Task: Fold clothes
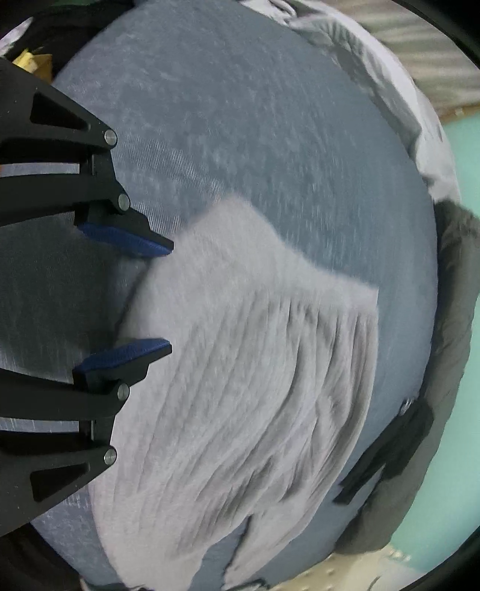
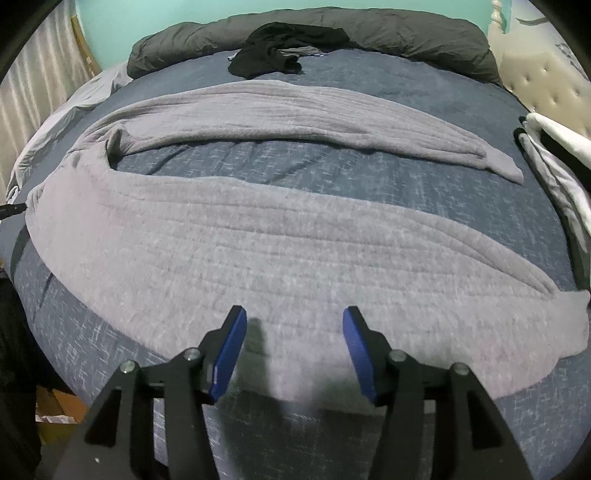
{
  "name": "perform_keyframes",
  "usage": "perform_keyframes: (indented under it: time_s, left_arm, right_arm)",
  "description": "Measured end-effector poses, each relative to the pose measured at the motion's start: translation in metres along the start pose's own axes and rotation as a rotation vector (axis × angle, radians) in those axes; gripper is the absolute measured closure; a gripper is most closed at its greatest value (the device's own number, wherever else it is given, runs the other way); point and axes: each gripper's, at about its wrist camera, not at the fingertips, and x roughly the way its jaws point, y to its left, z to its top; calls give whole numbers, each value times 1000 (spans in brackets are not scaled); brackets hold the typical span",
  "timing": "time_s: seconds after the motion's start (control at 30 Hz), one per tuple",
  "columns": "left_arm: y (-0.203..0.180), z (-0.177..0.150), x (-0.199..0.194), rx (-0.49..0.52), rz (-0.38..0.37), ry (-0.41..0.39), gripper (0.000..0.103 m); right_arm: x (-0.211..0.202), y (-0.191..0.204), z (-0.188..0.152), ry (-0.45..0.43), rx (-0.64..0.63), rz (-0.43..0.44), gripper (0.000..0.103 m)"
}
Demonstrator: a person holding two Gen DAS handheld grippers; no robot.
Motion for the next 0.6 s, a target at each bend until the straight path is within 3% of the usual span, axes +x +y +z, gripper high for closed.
perform_keyframes:
  time_s: [0.3,0.4,0.6]
  left_arm:
    - [15,-11,8,-98,-80,44,46]
    - [12,-10,9,-114,-104,38,45]
    - [9,-10,18,-148,-109,47,44]
  right_arm:
    - [-19,-25,-19,-23,107,-7,47]
    - [-27,-42,-32,-27,192,-9,39]
    - [-34,-81,-54,-36,411,17,37]
